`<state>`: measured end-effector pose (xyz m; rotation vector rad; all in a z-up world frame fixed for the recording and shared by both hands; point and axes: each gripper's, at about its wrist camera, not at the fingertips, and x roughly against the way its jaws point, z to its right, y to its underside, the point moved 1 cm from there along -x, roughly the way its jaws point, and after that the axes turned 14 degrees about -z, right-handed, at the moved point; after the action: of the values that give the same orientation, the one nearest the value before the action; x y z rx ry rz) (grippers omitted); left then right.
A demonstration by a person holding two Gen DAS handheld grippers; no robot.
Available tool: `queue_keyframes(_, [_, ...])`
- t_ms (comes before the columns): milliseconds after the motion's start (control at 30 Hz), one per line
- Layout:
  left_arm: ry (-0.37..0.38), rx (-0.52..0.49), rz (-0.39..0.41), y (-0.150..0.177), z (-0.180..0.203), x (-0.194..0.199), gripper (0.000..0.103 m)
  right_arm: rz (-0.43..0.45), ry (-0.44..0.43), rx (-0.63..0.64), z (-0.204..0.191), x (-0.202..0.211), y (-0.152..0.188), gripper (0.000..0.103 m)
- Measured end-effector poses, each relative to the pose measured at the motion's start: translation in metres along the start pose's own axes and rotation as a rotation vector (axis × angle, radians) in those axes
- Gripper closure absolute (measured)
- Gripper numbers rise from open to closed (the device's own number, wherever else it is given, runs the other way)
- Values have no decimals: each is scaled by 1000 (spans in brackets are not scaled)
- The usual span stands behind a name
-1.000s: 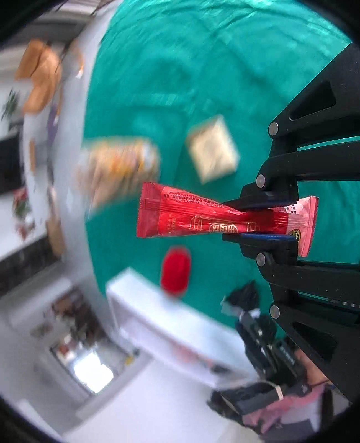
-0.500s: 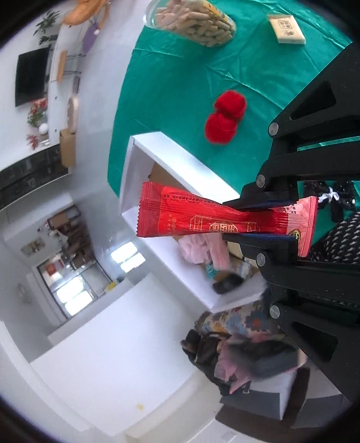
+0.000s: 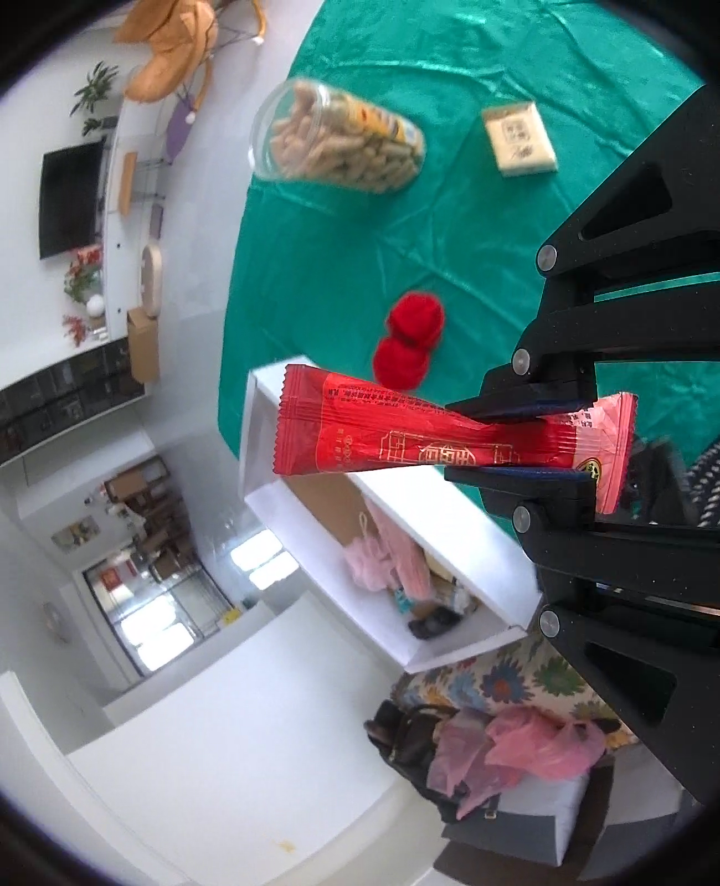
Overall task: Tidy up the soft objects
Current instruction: 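Carry both items over the white box and open both grippers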
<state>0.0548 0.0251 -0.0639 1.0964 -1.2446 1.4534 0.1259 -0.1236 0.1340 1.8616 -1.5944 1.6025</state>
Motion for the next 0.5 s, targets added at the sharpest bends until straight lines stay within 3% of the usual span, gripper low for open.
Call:
queue_keyframes(100, [54,17,55,4,-13,14,68,-39,10,-20,10,-8,1,87])
queue_keyframes(167, [137,61,84,6,-29,31,68,-65,15,-30,12,-16,0,87])
queue_keyframes(267, [205,135,176,2,-67,75,68,-81,-17,-30,1,-30,-10,87])
queue_keyframes(367, [201,207,266,-7,-116,121,68,-77,-80,-3,-29,-49,-29,87])
queue_keyframes(500, [108,313,337,-12,-191,162,67,-89,-163,75,-97,-88,-65,87])
